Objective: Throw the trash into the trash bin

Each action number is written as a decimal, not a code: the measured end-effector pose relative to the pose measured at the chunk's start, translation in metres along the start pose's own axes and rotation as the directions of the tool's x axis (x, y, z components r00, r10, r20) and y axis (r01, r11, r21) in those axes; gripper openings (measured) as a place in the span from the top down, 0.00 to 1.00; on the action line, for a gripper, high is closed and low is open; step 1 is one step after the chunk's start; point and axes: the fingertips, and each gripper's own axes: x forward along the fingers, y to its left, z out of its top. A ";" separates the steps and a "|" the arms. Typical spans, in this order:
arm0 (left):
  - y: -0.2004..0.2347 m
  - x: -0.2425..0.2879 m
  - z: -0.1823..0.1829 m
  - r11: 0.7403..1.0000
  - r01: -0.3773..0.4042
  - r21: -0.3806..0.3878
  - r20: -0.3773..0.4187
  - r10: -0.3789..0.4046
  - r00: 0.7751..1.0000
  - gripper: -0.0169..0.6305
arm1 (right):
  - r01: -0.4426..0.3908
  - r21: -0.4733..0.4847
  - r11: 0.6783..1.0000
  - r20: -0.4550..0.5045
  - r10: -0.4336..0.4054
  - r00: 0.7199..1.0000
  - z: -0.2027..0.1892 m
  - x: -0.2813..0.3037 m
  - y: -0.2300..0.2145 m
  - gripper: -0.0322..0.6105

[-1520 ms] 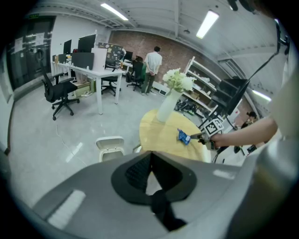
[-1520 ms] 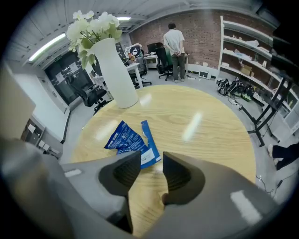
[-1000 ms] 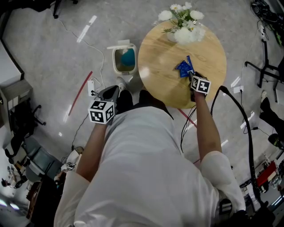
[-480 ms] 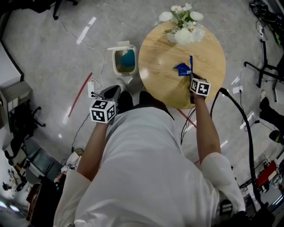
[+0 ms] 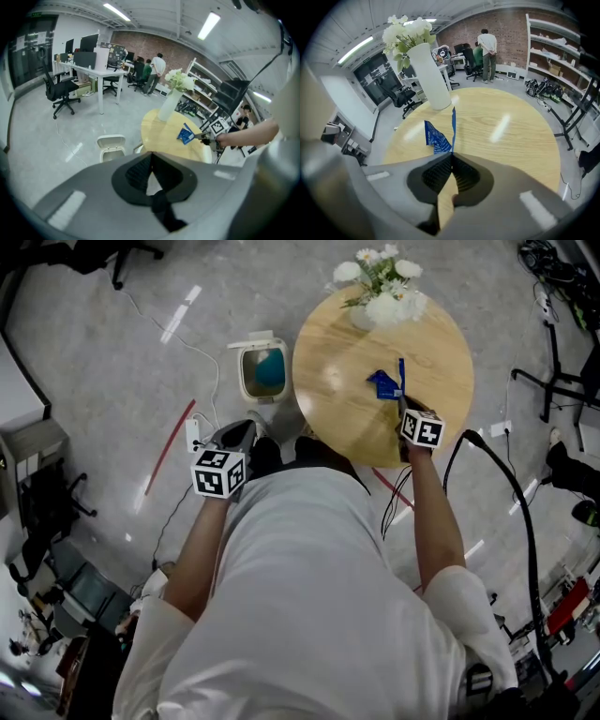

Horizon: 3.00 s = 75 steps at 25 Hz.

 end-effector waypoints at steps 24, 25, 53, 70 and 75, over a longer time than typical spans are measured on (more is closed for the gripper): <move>0.081 -0.064 -0.017 1.000 0.030 -0.007 0.069 -0.029 0.997 0.97 | 0.002 0.006 1.000 0.067 -0.002 0.998 -0.001 -0.021 0.126 0.95; 0.086 -0.067 -0.018 1.000 0.029 -0.012 0.073 -0.028 0.997 0.97 | 0.000 0.001 1.000 0.065 0.000 0.998 0.000 -0.021 0.132 0.95; 0.176 -0.120 -0.051 0.992 -0.028 -0.127 0.109 0.042 0.993 0.97 | -0.149 -0.187 0.971 -0.006 0.151 0.989 0.019 0.035 0.300 0.95; 0.220 -0.135 -0.063 0.973 -0.086 -0.214 0.119 0.113 0.986 0.97 | -0.237 -0.266 0.934 -0.099 0.218 0.971 0.016 0.080 0.362 0.95; 0.232 -0.122 -0.069 0.967 -0.093 -0.237 0.121 0.124 0.985 0.97 | -0.254 -0.273 0.928 -0.129 0.226 0.965 0.008 0.099 0.369 0.95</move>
